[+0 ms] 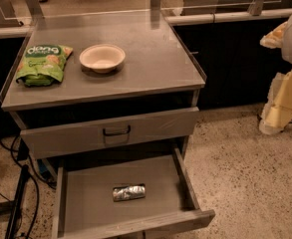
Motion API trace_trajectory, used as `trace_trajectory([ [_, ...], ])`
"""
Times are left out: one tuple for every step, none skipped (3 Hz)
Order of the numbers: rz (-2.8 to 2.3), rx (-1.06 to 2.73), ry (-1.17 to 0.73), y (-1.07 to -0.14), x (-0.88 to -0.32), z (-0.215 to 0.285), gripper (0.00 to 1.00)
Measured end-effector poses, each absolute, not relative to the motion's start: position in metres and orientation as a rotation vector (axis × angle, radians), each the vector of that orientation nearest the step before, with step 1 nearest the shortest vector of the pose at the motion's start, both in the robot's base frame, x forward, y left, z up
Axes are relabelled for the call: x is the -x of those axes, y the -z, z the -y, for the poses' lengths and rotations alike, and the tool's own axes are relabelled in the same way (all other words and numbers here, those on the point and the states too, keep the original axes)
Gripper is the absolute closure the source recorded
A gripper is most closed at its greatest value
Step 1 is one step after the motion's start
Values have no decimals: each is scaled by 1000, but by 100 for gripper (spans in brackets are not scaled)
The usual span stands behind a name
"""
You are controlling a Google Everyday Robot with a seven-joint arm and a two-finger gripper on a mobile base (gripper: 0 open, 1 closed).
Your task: Pick redbull can from middle drawer and place on counter
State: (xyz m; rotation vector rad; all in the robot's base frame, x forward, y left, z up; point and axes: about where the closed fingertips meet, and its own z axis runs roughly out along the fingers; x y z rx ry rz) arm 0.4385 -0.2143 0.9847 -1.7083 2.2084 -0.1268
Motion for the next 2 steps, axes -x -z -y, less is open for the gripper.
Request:
trace_trajectory([
  [-2208,1708,127,-985,-439,214,0],
  [-2162,1733,126,-968,-442,206,0],
])
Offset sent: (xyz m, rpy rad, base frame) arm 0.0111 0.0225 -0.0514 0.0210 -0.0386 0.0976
